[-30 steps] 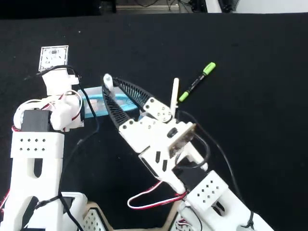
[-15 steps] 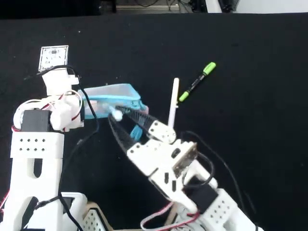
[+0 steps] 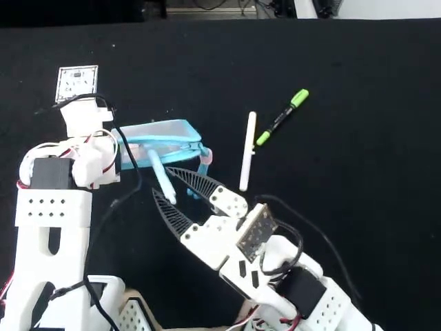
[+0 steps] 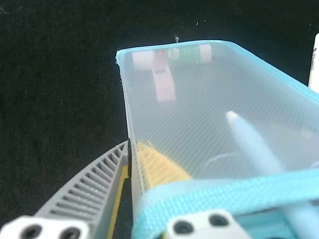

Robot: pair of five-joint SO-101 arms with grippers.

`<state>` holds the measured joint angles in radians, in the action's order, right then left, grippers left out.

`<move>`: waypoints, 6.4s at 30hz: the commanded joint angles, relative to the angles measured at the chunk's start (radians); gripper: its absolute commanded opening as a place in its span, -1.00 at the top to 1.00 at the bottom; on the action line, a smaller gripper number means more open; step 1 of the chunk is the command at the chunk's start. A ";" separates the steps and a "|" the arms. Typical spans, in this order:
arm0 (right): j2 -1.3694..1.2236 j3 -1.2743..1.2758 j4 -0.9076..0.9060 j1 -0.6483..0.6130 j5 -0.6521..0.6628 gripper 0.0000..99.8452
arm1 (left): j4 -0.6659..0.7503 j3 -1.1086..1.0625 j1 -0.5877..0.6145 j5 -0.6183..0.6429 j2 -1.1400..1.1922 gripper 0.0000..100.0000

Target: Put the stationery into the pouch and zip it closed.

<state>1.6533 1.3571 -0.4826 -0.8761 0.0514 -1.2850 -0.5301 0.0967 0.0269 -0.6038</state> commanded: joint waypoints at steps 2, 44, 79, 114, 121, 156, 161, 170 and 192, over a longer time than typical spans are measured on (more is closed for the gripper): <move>0.013 -0.067 0.000 -0.011 0.002 0.80 | 0.003 -0.042 -0.002 0.008 0.014 0.94; -0.432 -0.530 -0.414 0.598 0.023 0.83 | 0.003 -0.044 -0.004 0.008 0.014 0.94; -0.687 -0.409 -0.072 0.097 0.023 0.84 | 0.005 -0.042 0.002 0.008 0.014 0.94; -1.612 -1.112 -0.574 0.732 -0.155 0.83 | 0.005 -0.045 0.002 0.008 0.014 0.94; -1.873 -1.412 -0.568 0.736 -0.155 0.75 | 0.005 -0.045 0.002 0.008 0.014 0.94; -2.592 -2.503 -1.163 0.833 -0.100 0.98 | 0.005 -0.045 0.002 0.008 0.014 0.94; -2.586 -2.606 -1.284 0.830 -0.083 0.98 | 0.005 -0.045 0.002 0.008 0.014 0.94; -2.359 -2.324 -1.286 0.796 -0.087 0.98 | 0.005 -0.045 0.002 0.008 0.014 0.94; -0.934 -1.259 -0.922 0.408 -0.089 0.98 | 0.005 -0.045 0.002 0.008 0.014 0.94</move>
<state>0.4641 -0.0299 -1.5305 -0.3667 -0.0391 -1.2850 -0.5424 0.0982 0.0253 -0.6038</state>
